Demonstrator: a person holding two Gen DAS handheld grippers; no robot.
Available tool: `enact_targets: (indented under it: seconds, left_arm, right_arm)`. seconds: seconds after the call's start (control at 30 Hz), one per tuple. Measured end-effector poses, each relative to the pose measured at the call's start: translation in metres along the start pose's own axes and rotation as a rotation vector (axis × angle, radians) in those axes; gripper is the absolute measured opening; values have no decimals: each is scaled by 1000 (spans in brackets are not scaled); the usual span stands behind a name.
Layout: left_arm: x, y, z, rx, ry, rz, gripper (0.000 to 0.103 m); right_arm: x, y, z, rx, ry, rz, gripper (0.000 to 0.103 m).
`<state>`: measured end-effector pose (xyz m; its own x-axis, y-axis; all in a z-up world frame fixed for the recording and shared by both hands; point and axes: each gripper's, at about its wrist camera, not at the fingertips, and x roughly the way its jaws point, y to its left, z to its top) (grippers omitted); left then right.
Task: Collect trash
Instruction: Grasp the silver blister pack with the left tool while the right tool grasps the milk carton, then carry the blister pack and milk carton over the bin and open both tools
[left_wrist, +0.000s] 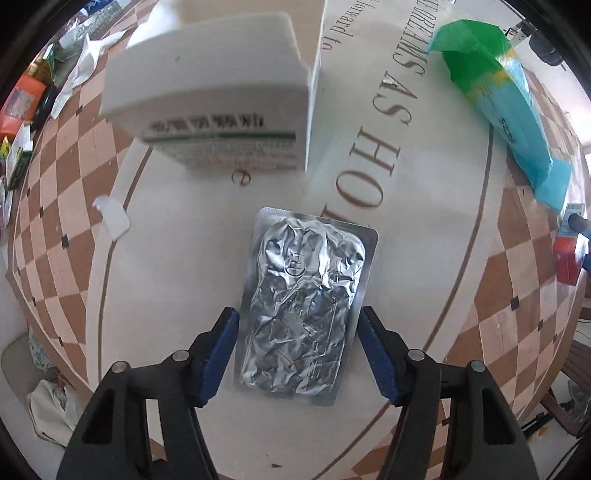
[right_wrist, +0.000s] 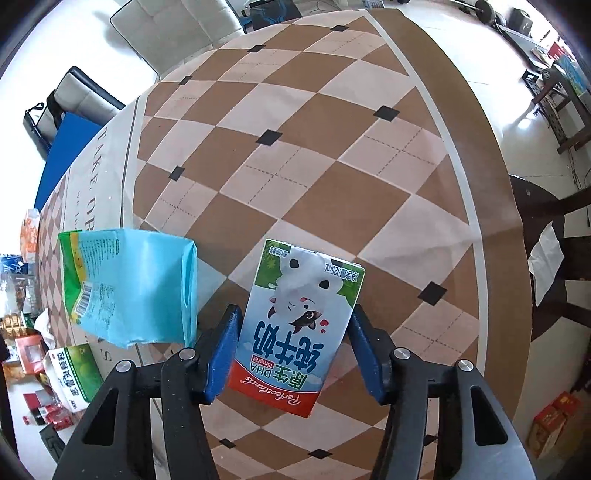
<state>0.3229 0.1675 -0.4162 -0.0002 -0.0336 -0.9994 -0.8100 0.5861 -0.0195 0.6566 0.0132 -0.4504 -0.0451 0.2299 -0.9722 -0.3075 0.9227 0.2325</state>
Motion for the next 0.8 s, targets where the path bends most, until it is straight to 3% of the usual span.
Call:
enact_targets:
  seconds: [0.33,0.57,0.8]
  left_arm:
    - [-55,14,-75,14,-117,-48,63]
    - [-111,13,-147,65,-229,-92,63]
    - [-116,16,-219,114,-267,-116,63]
  right_arm:
    - [-40,0,-86,-151,-8,49,57]
    - [-73,3,-190,-254,-19,75,56]
    - [-110,-7,-307,-292,-50,94,56]
